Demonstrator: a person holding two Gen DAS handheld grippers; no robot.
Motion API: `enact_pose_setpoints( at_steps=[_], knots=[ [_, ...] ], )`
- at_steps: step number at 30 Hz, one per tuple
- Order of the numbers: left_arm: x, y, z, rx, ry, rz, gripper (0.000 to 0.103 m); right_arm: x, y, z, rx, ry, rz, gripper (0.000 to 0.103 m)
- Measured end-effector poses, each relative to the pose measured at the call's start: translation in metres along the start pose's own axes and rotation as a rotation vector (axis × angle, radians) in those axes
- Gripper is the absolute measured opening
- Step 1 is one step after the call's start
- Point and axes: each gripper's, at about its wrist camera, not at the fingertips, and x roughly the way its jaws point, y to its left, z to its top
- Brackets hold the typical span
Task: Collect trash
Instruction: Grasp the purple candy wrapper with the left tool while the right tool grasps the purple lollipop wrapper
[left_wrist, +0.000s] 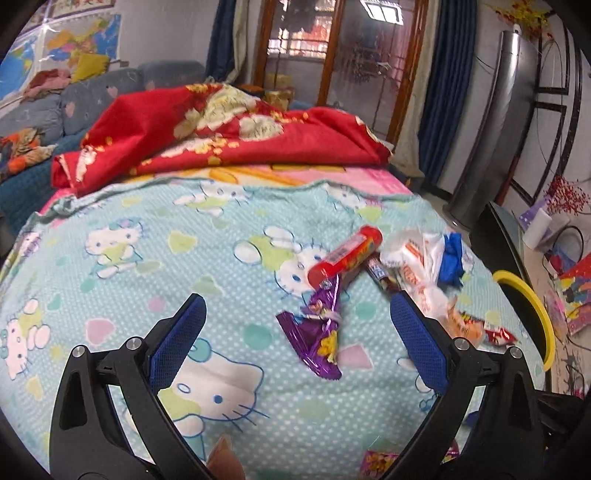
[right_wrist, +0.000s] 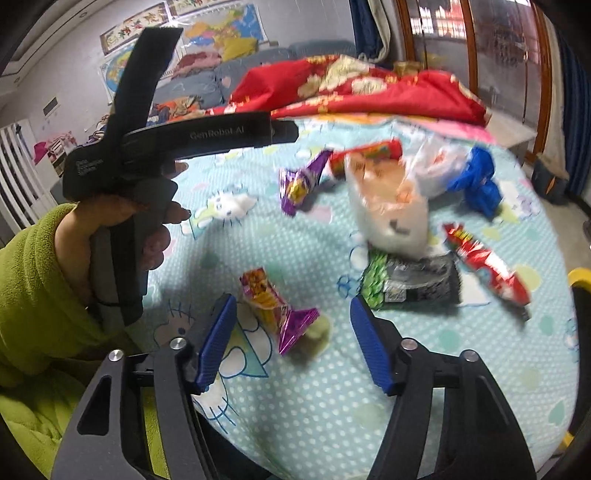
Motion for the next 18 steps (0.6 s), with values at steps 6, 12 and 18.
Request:
enact_pose_setpoints(
  at_steps=[6,12,18],
  knots=[
    [0.019,-0.003,-0.01,0.0,0.076,-0.02,0.084,0.014,-0.003,-0.004,0.024,0.047,0.028,0.055],
    [0.032,-0.005,-0.015,0.011,0.108,-0.031,0.077,0.022,-0.006,-0.004,0.04,0.066,0.063,0.03],
    [0.043,-0.004,-0.02,0.001,0.145,-0.042,0.059,0.014,-0.008,-0.005,0.047,0.046,0.074,0.022]
  ],
)
